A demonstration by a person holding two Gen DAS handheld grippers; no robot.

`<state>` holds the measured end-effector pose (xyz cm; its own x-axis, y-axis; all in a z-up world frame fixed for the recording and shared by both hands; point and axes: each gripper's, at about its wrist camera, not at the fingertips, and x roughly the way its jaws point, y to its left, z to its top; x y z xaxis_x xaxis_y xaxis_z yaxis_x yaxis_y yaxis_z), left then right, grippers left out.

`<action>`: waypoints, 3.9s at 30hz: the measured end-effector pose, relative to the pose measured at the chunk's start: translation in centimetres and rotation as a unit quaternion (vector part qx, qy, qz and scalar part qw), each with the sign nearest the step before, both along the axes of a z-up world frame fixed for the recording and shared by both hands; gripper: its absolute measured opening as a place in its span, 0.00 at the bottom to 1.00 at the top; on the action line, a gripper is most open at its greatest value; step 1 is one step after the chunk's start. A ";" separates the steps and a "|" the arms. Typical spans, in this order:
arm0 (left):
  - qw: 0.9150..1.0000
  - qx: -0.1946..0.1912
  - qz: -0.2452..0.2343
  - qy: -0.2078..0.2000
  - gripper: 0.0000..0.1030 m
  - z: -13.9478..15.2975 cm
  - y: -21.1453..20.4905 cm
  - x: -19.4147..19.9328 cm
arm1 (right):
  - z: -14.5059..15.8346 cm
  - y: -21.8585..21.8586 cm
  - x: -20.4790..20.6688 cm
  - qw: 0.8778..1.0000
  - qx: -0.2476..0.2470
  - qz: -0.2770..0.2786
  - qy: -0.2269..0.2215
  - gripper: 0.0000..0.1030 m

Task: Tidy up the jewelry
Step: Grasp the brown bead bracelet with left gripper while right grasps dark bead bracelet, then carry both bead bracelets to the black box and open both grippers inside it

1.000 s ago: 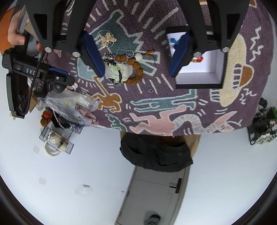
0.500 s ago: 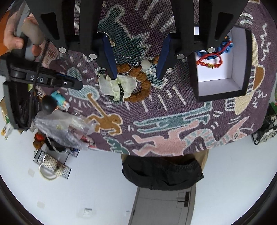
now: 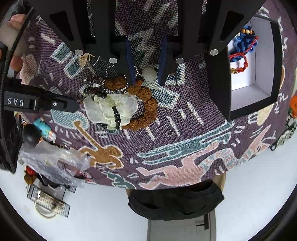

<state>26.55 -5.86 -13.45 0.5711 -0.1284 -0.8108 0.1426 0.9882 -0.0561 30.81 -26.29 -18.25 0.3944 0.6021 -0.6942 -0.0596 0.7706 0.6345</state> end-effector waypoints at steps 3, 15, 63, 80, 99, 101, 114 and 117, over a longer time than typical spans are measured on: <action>1.000 0.010 -0.002 0.005 0.26 -0.4 -0.3 0.5 | -0.3 0.5 0.5 1.000 0.005 0.002 0.008 0.29; 0.999 -0.022 -0.027 0.022 0.26 -1.3 -0.2 1.3 | -1.1 1.9 1.3 0.998 0.047 0.018 0.022 0.11; 0.976 -0.080 -0.029 -0.198 0.18 18.0 2.8 -6.2 | 9.2 -2.8 -5.8 0.991 0.057 -0.017 -0.119 0.11; 0.969 -0.020 0.008 -0.246 0.18 22.3 5.7 -10.0 | 12.0 -1.8 -8.1 0.987 0.063 -0.002 -0.149 0.11; 0.983 -0.028 0.065 -0.167 0.19 14.8 11.9 -7.1 | 11.7 2.1 -7.9 0.988 0.039 0.030 -0.144 0.11; 0.987 -0.037 0.064 -0.146 0.19 13.6 12.3 -6.6 | 11.6 2.7 -7.7 0.989 0.036 0.033 -0.141 0.11; 0.979 -0.087 0.105 -0.150 0.67 12.2 17.7 -8.9 | 11.2 9.7 -6.2 0.987 0.008 0.090 -0.131 0.11; 0.978 -0.087 0.114 -0.149 0.67 11.8 18.8 -9.7 | 11.4 11.9 -5.9 0.986 0.005 0.106 -0.132 0.11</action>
